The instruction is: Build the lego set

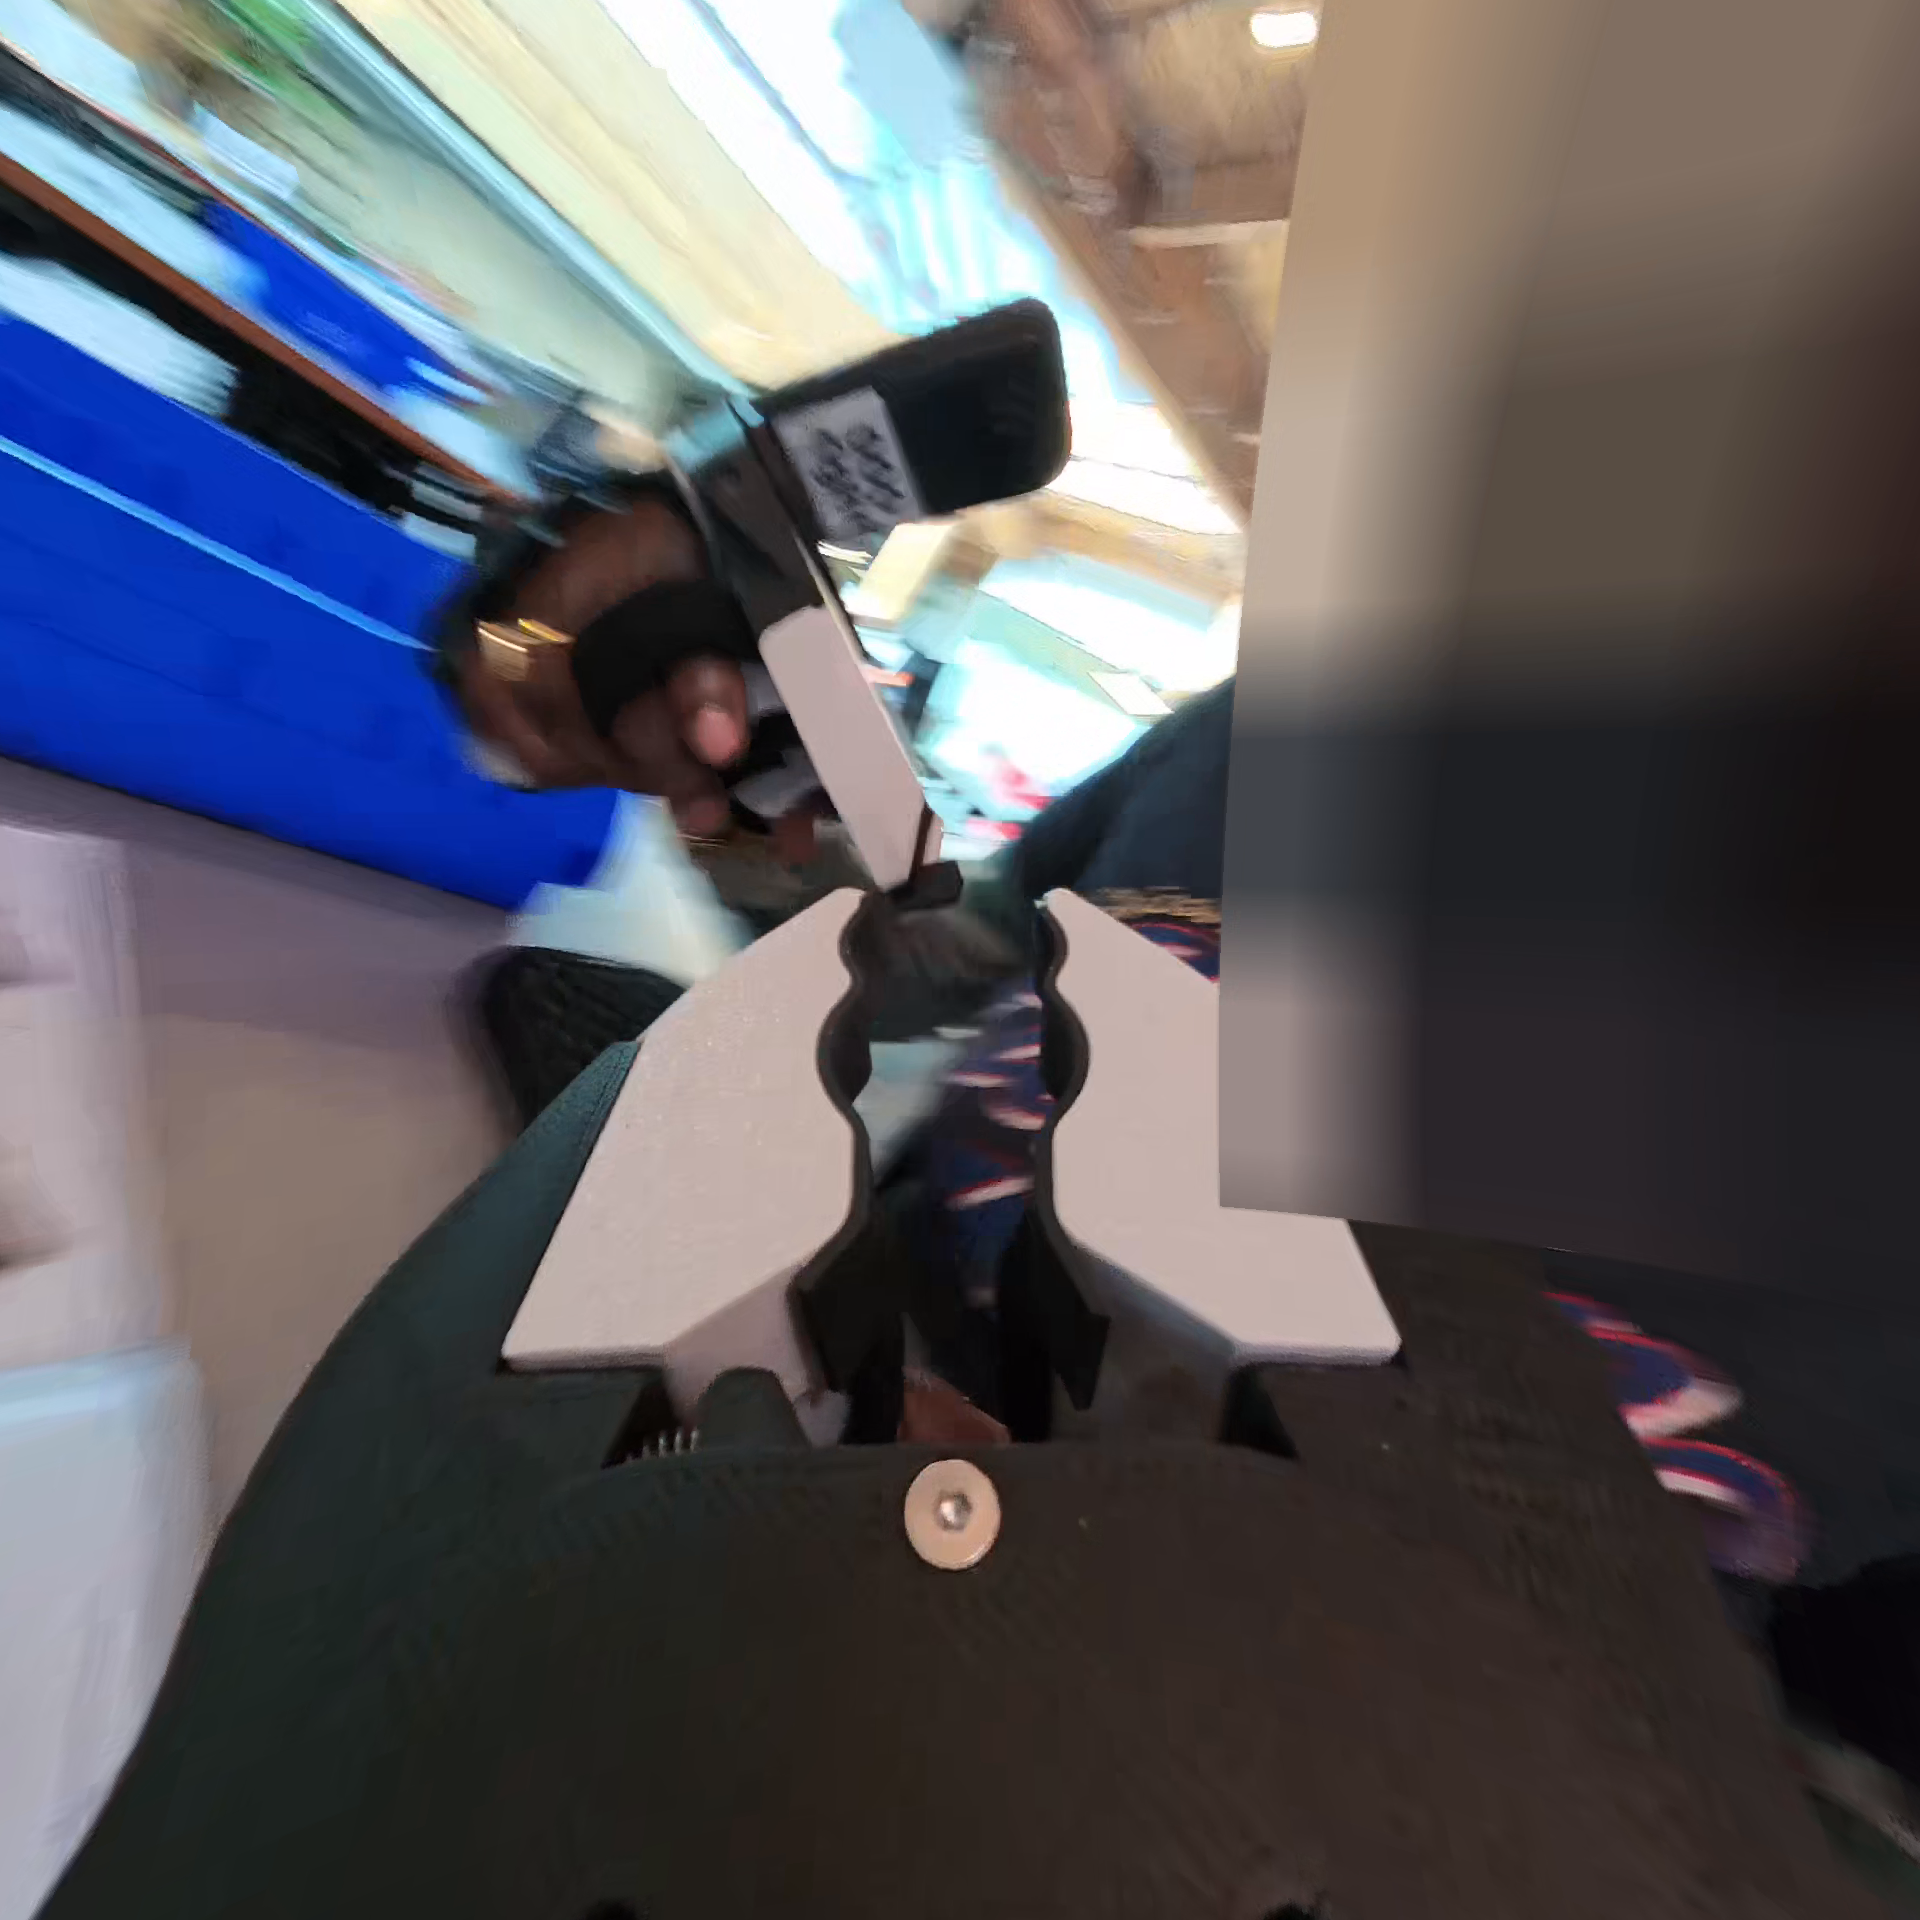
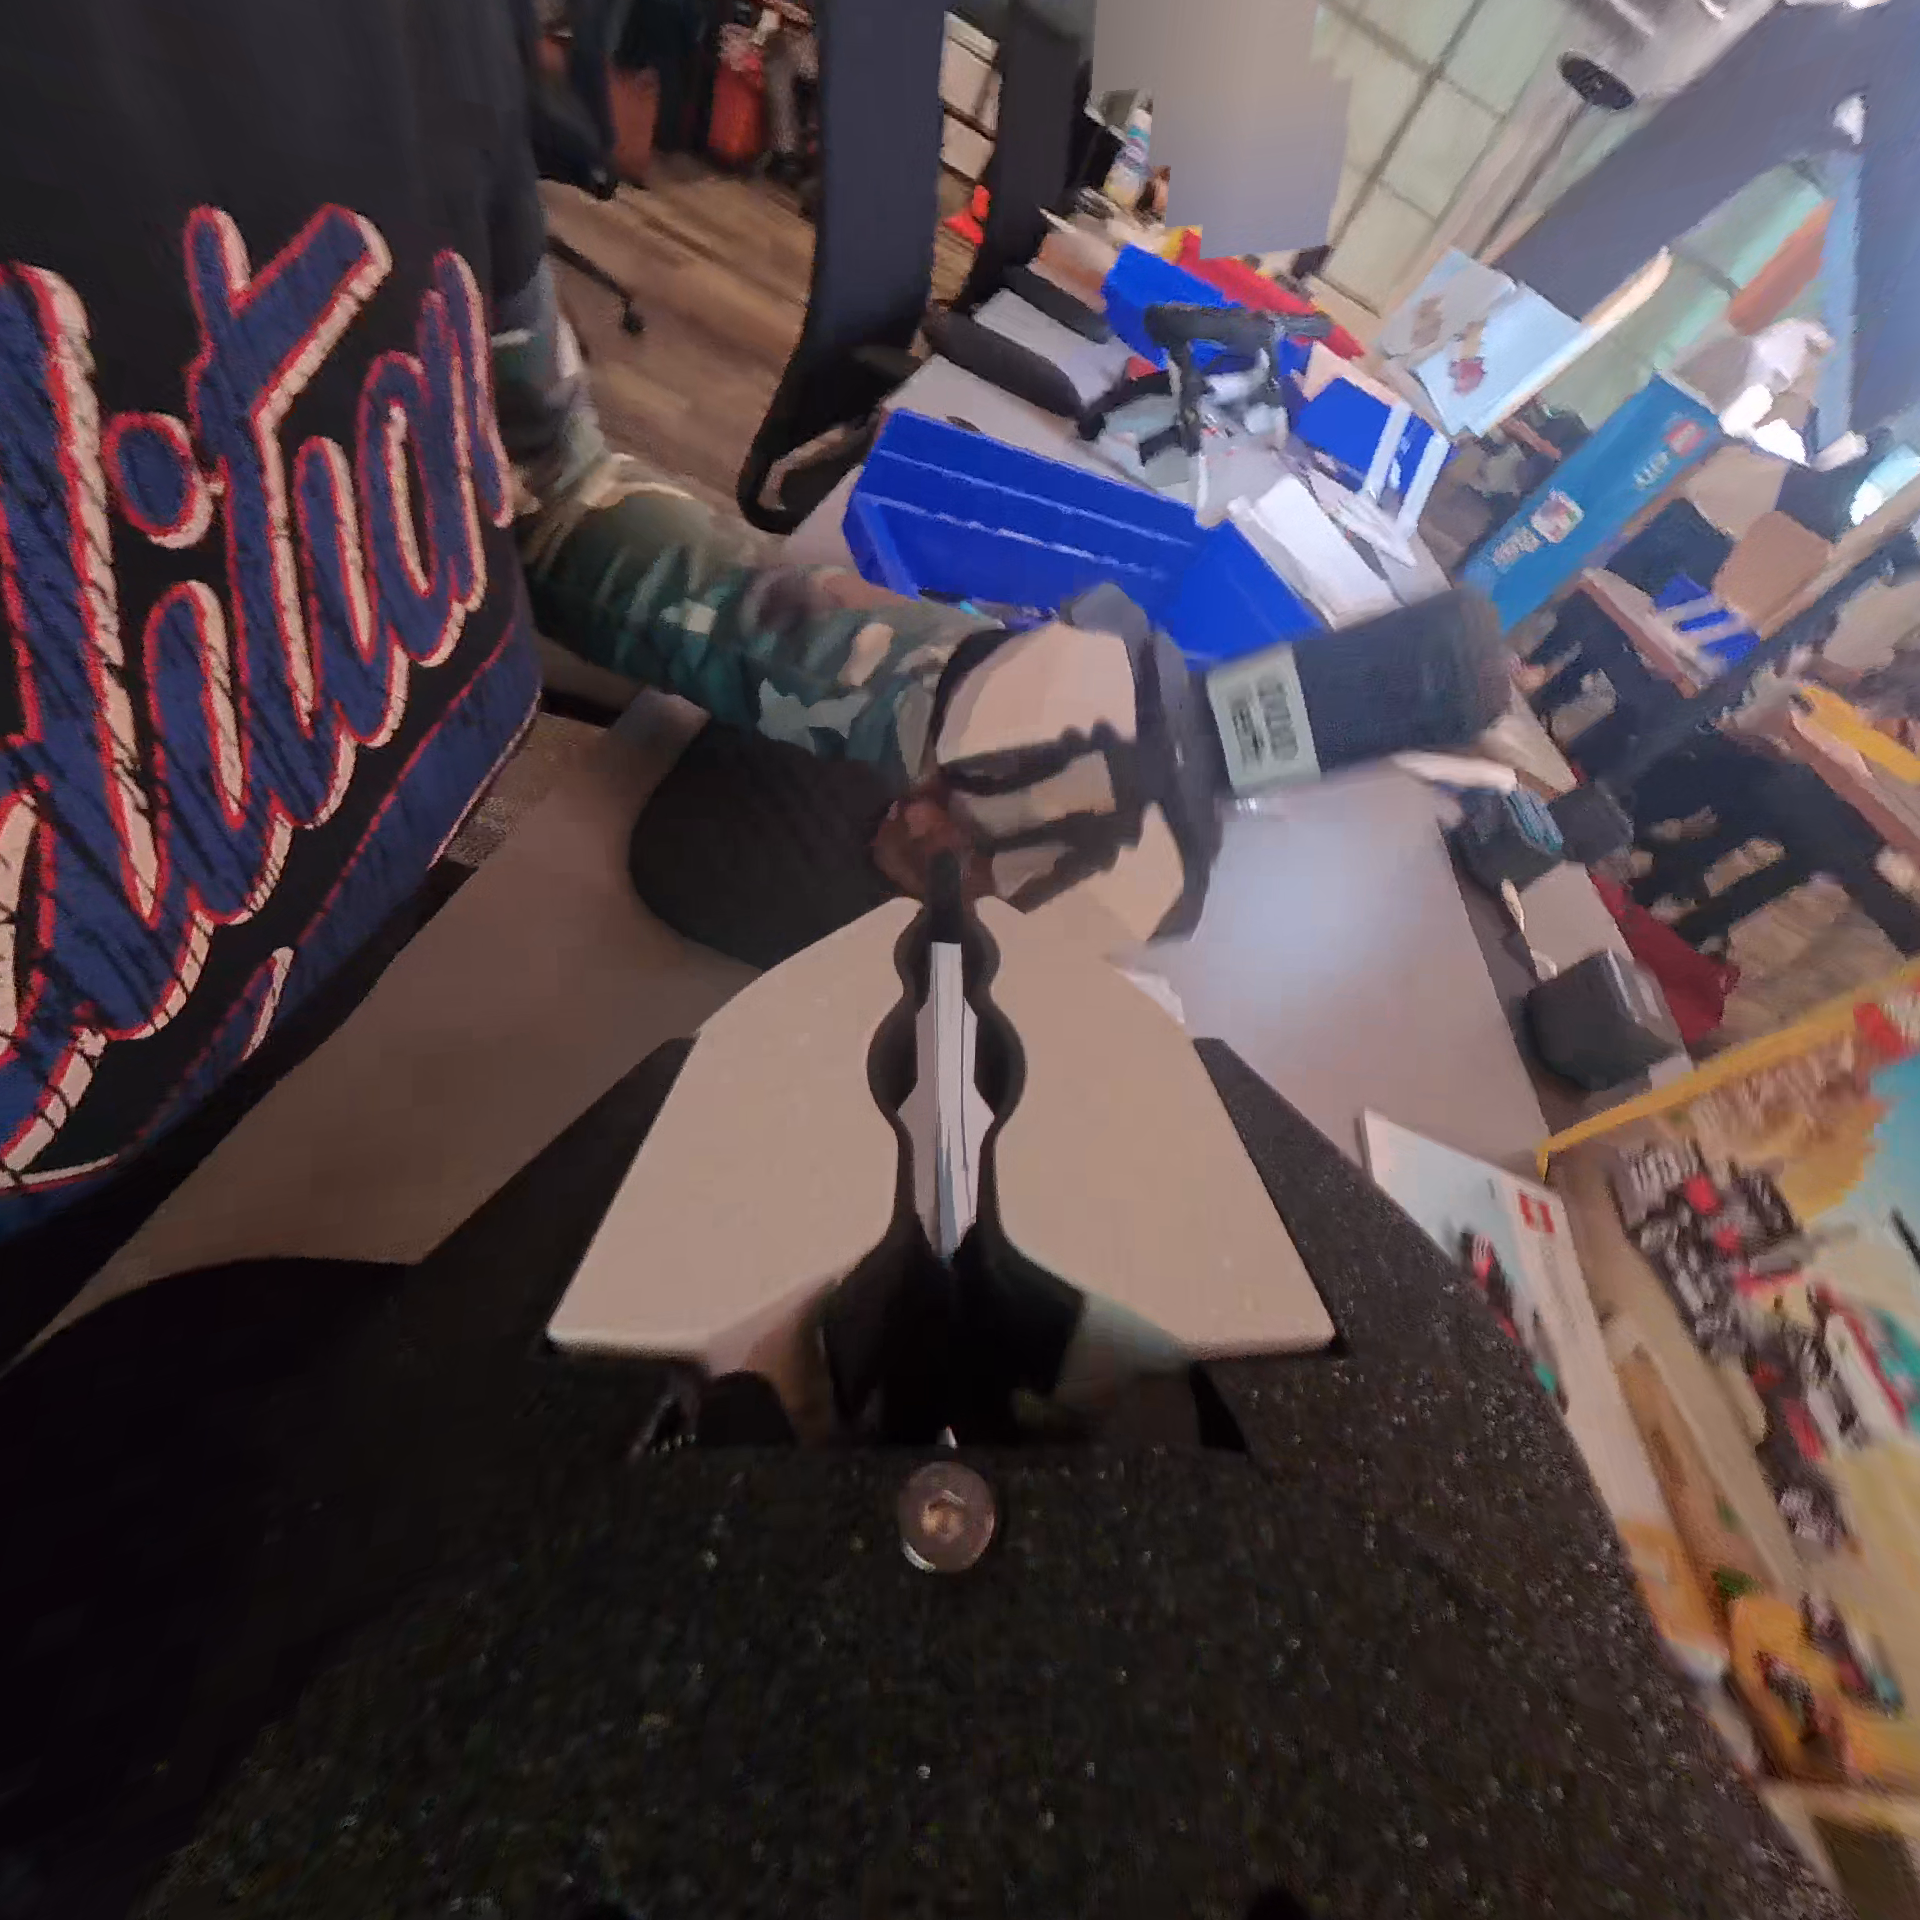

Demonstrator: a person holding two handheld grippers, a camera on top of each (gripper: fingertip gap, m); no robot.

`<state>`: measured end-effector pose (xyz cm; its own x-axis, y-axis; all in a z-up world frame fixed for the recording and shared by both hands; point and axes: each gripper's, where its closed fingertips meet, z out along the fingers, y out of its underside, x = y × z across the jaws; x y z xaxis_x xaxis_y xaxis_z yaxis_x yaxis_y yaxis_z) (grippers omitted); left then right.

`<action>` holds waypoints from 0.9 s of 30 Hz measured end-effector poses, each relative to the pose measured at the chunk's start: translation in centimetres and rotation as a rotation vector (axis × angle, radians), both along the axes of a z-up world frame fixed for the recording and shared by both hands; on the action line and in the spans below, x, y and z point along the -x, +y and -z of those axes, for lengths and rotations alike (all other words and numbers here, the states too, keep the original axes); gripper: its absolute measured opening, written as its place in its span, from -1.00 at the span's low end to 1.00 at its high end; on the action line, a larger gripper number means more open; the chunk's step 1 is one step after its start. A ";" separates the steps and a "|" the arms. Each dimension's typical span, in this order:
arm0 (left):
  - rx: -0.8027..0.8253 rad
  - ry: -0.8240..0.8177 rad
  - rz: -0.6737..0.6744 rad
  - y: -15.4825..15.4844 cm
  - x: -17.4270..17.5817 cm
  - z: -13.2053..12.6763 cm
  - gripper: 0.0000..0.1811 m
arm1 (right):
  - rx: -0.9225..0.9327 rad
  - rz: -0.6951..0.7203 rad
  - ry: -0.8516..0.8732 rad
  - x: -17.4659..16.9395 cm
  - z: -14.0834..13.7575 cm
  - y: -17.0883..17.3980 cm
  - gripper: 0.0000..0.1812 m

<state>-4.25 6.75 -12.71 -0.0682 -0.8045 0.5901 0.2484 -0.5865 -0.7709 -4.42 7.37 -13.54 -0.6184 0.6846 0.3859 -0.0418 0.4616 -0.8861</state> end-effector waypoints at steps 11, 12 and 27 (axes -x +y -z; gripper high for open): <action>-0.161 1.181 -0.475 0.7 2.3 14.5 -0.65 | -0.038 0.199 -0.548 0.2 11.7 2.5 -0.94; -0.168 1.198 -0.473 0.9 1.9 14.9 -0.64 | -0.058 0.199 -0.576 0.5 12.4 2.5 -0.94; -0.080 1.192 -0.451 1.3 1.4 16.9 -0.71 | -0.265 0.166 -0.728 0.8 15.5 2.4 -0.94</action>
<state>-5.63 8.07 -29.66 0.7551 -0.6539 0.0465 -0.4544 -0.5732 -0.6818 -5.24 9.81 -29.02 -0.6761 0.7317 0.0865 0.5938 0.6106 -0.5240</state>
